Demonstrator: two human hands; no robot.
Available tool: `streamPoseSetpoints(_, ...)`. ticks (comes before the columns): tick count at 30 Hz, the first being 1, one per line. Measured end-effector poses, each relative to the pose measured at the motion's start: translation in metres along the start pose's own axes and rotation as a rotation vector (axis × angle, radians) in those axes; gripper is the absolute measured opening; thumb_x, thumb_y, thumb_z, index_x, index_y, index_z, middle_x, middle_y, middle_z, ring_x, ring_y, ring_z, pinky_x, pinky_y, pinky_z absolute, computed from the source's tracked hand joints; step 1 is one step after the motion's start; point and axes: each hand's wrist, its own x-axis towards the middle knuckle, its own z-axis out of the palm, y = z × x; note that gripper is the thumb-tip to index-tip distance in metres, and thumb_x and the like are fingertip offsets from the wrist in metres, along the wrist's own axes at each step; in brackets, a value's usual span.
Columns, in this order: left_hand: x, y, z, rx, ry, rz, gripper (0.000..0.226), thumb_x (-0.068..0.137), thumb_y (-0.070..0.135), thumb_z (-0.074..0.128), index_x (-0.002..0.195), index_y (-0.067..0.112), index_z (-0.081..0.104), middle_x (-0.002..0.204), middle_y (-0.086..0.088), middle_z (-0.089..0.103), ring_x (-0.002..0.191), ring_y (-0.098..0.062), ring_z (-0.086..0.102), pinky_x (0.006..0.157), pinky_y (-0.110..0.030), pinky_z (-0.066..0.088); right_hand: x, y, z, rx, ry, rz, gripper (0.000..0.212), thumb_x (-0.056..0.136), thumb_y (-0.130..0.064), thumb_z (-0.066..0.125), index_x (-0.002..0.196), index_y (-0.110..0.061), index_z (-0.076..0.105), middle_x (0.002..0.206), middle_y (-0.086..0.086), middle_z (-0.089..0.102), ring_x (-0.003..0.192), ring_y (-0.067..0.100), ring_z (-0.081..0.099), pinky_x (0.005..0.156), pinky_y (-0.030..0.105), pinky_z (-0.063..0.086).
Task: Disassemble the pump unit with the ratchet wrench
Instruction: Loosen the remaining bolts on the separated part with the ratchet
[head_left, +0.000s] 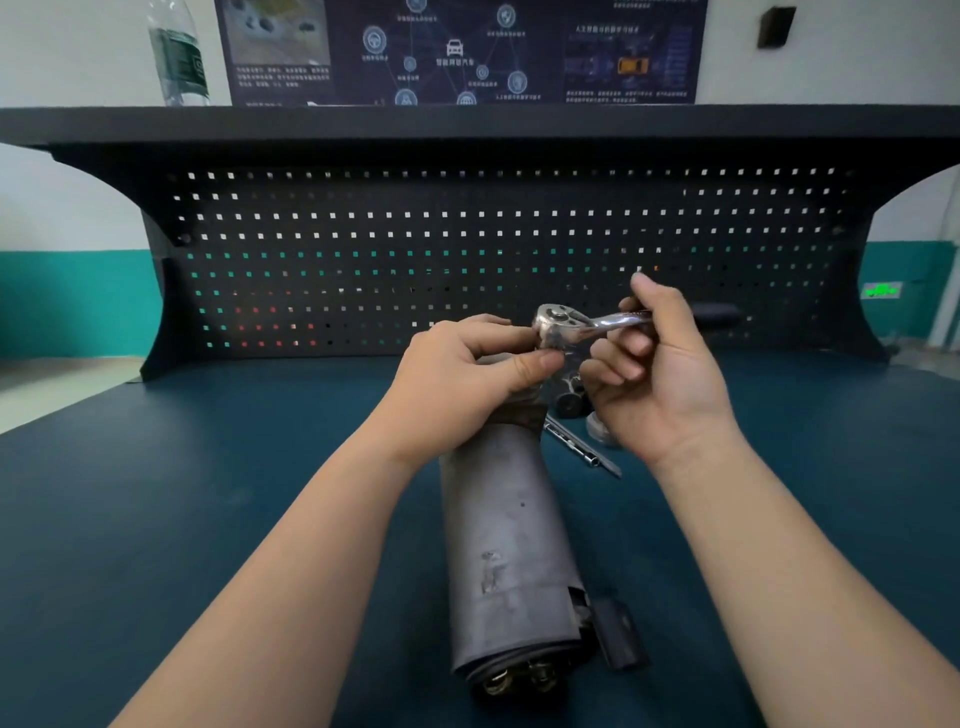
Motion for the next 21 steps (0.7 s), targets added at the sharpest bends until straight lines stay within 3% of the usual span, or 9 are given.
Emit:
streamPoseSetpoints(2,0.002,0.000,0.002,0.017,0.012,0.000,0.034,0.074,0.036,0.073,0.103,0.018,0.076,0.105,0.002,0.071,0.109,-0.015,0.062,0.101,-0.045,0.043,0.002,0.001,-0.004,0.062,-0.017,0.030,0.033,0.094,-0.027,0.055,0.062,-0.018,0.051,0.040,-0.008,0.035,0.034,0.005,0.027,0.037,0.016,0.025)
streamPoseSetpoints(4,0.003,0.001,0.004,0.019,0.021,0.001,0.036,0.073,0.039,0.070,0.102,0.019,0.076,0.105,0.002,0.071,0.109,-0.015,0.063,0.101,-0.045,0.043,0.000,0.004,-0.002,0.064,0.030,-0.087,0.036,0.092,-0.022,0.057,0.058,-0.017,0.051,0.040,-0.006,0.035,0.034,0.007,0.028,0.038,0.019,0.026)
streamPoseSetpoints(6,0.003,0.002,0.005,0.028,0.025,0.006,0.036,0.073,0.039,0.070,0.102,0.020,0.076,0.104,0.003,0.072,0.108,-0.015,0.063,0.101,-0.045,0.044,-0.009,0.008,0.002,-0.060,0.050,-0.389,0.034,0.087,-0.018,0.058,0.055,-0.019,0.048,0.042,-0.004,0.036,0.035,0.011,0.031,0.041,0.021,0.026)
streamPoseSetpoints(9,0.003,0.001,0.006,0.055,0.023,0.013,0.021,0.075,0.038,0.067,0.091,0.028,0.078,0.091,0.010,0.072,0.095,-0.009,0.065,0.093,-0.041,0.048,-0.027,0.017,0.002,-0.580,-0.154,-0.989,0.031,0.087,-0.020,0.057,0.060,-0.019,0.042,0.047,0.006,0.038,0.041,0.018,0.035,0.048,0.026,0.030)
streamPoseSetpoints(11,0.002,0.001,0.005,0.088,0.023,0.025,0.011,0.075,0.032,0.064,0.069,0.038,0.072,0.074,0.017,0.065,0.076,-0.009,0.059,0.078,-0.036,0.046,-0.032,0.025,0.003,-0.824,-0.318,-1.174,0.028,0.087,-0.017,0.058,0.067,-0.015,0.039,0.052,0.006,0.037,0.045,0.017,0.035,0.050,0.024,0.030)
streamPoseSetpoints(13,0.001,0.001,0.003,0.102,0.009,0.038,0.018,0.077,0.026,0.062,0.067,0.039,0.069,0.076,0.013,0.063,0.079,-0.016,0.059,0.079,-0.042,0.048,-0.033,0.029,0.005,-0.906,-0.358,-1.221,0.026,0.085,-0.014,0.059,0.069,-0.014,0.038,0.054,0.004,0.037,0.048,0.012,0.034,0.052,0.018,0.030)
streamPoseSetpoints(15,-0.001,0.003,0.002,0.073,-0.009,0.055,0.012,0.078,0.028,0.062,0.079,0.029,0.073,0.088,0.003,0.067,0.089,-0.018,0.062,0.089,-0.049,0.048,-0.032,0.028,0.006,-0.844,-0.318,-1.137,0.025,0.086,-0.015,0.057,0.068,-0.015,0.040,0.053,0.004,0.037,0.048,0.012,0.035,0.053,0.020,0.030)
streamPoseSetpoints(17,-0.001,0.004,0.001,0.048,-0.015,0.057,0.024,0.079,0.033,0.062,0.093,0.019,0.076,0.099,-0.004,0.069,0.101,-0.020,0.064,0.096,-0.049,0.045,-0.027,0.019,0.007,-0.618,-0.188,-0.904,0.027,0.084,-0.019,0.056,0.061,-0.017,0.042,0.048,0.001,0.038,0.043,0.015,0.036,0.048,0.024,0.031)
streamPoseSetpoints(21,-0.001,0.003,0.002,0.041,0.007,0.042,0.023,0.078,0.038,0.064,0.090,0.024,0.077,0.102,0.000,0.070,0.106,-0.016,0.064,0.100,-0.046,0.043,-0.005,0.000,0.003,-0.030,0.035,-0.142,0.035,0.089,-0.026,0.058,0.057,-0.015,0.049,0.040,-0.005,0.034,0.034,0.009,0.028,0.039,0.018,0.025)
